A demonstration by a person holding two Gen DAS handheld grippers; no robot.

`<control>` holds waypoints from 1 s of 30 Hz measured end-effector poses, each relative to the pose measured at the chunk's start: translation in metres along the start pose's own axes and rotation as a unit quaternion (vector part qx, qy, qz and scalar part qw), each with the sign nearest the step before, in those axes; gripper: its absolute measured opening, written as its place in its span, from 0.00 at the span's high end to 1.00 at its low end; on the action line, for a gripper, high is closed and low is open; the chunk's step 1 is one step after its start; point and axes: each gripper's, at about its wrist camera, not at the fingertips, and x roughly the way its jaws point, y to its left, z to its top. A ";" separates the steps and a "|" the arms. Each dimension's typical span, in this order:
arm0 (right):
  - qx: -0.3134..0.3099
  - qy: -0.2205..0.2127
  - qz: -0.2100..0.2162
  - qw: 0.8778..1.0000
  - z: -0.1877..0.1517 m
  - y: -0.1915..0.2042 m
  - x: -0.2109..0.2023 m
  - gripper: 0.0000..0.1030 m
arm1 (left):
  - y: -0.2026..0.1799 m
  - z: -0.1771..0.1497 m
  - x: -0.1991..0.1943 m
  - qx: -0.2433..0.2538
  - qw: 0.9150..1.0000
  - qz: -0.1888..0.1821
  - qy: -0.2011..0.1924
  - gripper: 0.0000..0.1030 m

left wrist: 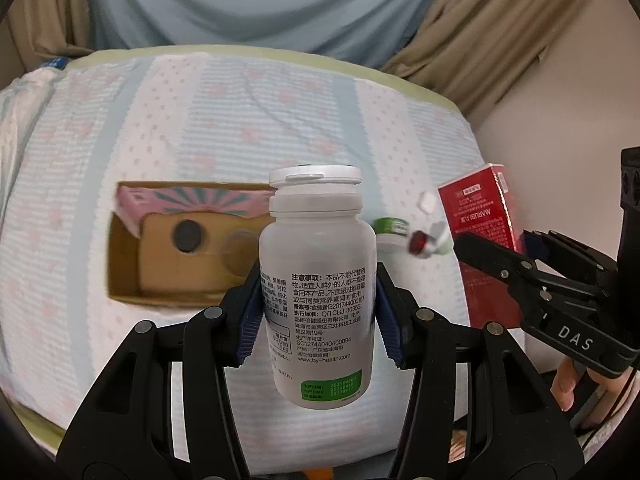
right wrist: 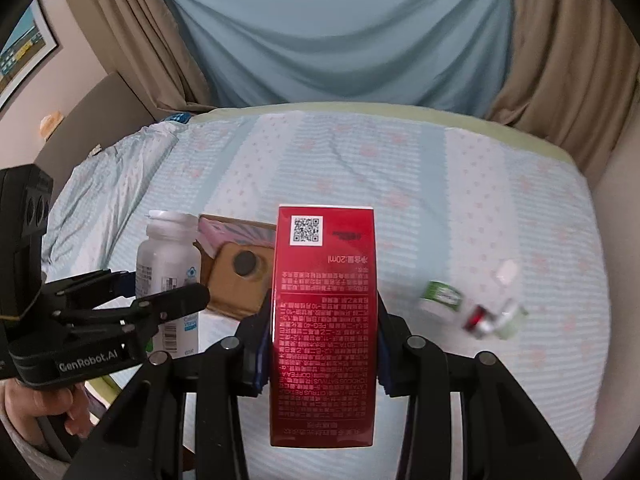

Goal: Organize rigid objects
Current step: 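Carry the pill bottle and red box into the cardboard box with both tools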

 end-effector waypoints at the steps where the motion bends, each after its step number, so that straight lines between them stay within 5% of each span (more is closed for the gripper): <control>1: 0.002 0.002 -0.002 1.000 0.004 0.010 0.009 0.63 | 0.019 0.006 0.003 0.001 1.000 -0.001 0.005 0.55; 13: 0.091 0.080 0.013 0.993 0.045 0.075 0.149 0.63 | 0.156 0.044 0.079 0.006 0.997 0.010 0.079 0.55; 23: 0.160 0.161 0.027 0.974 0.031 0.072 0.257 0.63 | 0.207 0.027 0.154 -0.005 0.991 0.007 0.132 0.55; 30: 0.170 0.182 0.040 0.968 0.021 0.077 0.288 0.63 | 0.221 0.018 0.182 0.000 0.989 0.018 0.150 0.55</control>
